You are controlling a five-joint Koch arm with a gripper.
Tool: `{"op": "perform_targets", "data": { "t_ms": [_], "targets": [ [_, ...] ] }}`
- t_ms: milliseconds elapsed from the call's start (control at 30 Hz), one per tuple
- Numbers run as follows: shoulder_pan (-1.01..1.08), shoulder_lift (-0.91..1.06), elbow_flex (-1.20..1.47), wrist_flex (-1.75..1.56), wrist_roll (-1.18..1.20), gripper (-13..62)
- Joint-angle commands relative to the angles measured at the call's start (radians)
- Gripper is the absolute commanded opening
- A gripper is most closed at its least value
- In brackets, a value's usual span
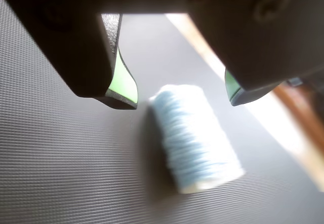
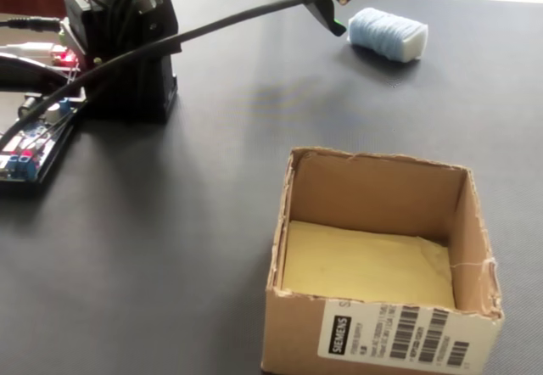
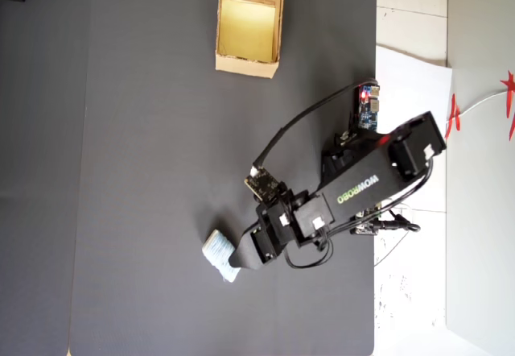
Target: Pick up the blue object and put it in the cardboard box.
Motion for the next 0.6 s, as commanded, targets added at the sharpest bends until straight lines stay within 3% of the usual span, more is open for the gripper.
{"op": "perform_targets", "data": {
  "t_ms": [0,300,567],
  "targets": [
    [0.000,0.009,-0.103,-0.003,0.017,32.8],
    [0.005,-0.279,-0.388,0.170,0.003,33.0],
    [0.006,-0.388,-0.391,0.170,-0.031,33.0]
  ]
}}
